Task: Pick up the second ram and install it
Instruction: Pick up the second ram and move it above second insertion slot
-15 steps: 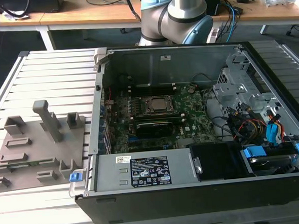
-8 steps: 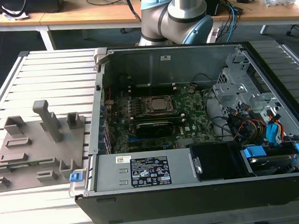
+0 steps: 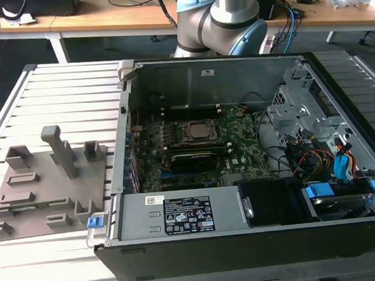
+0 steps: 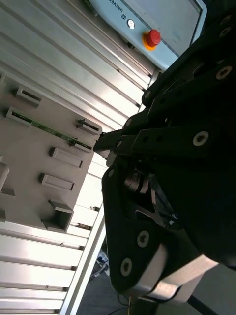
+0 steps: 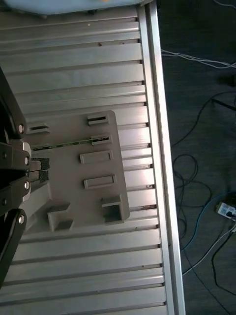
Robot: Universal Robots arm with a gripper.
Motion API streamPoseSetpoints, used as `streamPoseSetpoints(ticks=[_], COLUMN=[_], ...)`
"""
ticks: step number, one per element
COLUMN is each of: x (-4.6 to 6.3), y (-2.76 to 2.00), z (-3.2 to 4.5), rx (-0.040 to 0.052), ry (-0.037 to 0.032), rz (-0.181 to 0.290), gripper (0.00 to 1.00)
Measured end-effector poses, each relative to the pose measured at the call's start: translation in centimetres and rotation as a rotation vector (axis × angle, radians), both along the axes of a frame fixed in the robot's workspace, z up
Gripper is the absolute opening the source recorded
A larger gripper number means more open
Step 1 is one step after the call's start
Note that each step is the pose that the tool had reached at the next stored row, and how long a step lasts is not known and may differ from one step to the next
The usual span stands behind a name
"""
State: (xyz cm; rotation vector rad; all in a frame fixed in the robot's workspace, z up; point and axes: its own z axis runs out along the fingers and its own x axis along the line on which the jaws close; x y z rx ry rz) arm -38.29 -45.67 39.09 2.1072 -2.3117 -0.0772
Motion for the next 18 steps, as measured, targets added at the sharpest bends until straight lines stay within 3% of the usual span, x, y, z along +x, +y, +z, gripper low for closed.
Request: streamPoseSetpoints(ticks=[10, 13, 15, 17, 18], x=[0.0, -0.01, 0.0, 0.0, 0.0], y=[0.0, 0.0, 0.0, 0.0, 0.0], z=[0.0, 0.0, 0.0, 0.0, 0.0], rx=[0.0, 0.0, 0.0, -0.0001, 0.0], ry=[0.0, 0.0, 0.0, 0.0, 0.0], rz=[0.08, 0.083, 0.084, 0.085, 0.085], gripper=[0.11, 0.11, 0.24, 0.24, 0.3])
